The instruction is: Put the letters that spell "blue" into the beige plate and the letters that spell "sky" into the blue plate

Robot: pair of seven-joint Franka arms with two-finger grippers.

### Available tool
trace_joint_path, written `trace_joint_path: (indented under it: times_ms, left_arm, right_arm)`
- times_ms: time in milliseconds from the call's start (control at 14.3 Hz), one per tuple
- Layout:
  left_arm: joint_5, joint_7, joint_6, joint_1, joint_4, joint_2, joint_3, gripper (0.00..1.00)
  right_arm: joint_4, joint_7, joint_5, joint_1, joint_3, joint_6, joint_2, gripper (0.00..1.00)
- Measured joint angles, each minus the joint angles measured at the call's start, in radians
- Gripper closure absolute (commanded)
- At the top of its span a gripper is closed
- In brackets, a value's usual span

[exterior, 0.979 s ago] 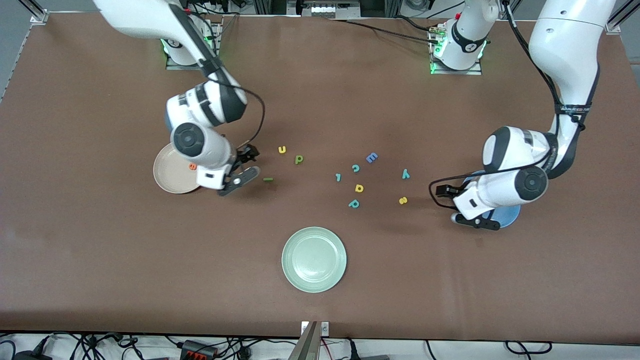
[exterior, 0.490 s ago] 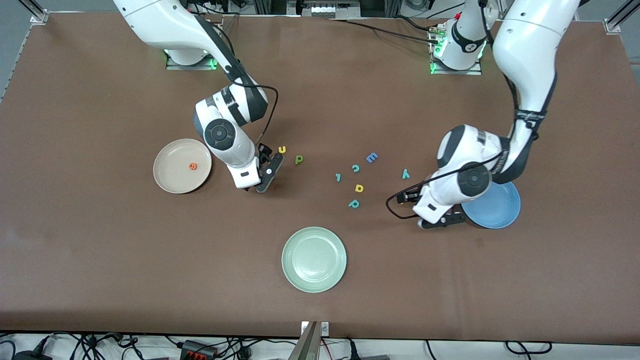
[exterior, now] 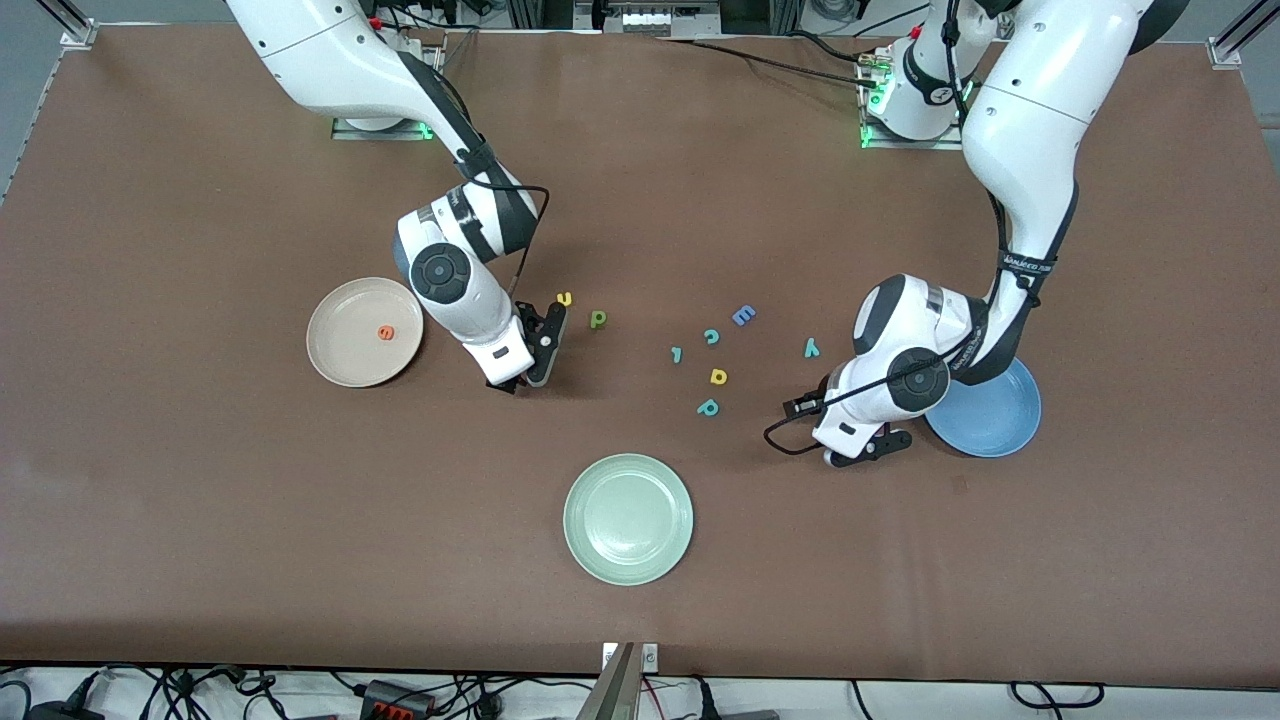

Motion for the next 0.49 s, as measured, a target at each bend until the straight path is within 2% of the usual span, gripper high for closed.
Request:
trace_joint_path:
  times_ms: [70,210,490]
  left_arm:
    - [0.0,0.0,0.003,-0.001,0.0,0.003,0.0,0.32]
    - [0.0,0.0,0.016,-0.005,0.0,0.011,0.0,0.34]
    - [0.0,-0.001,0.017,-0.012,-0.001,0.023,-0.002,0.48]
  right_arm:
    - [0.0,-0.019,0.0,0.0,0.0,0.001,0.005,0.41]
    - [0.0,-0.041,-0.001,0.002,0.0,0.002,0.013,0.46]
    - [0.0,-0.051,-0.076,0.019,0.001,0.007,0.021,0.48]
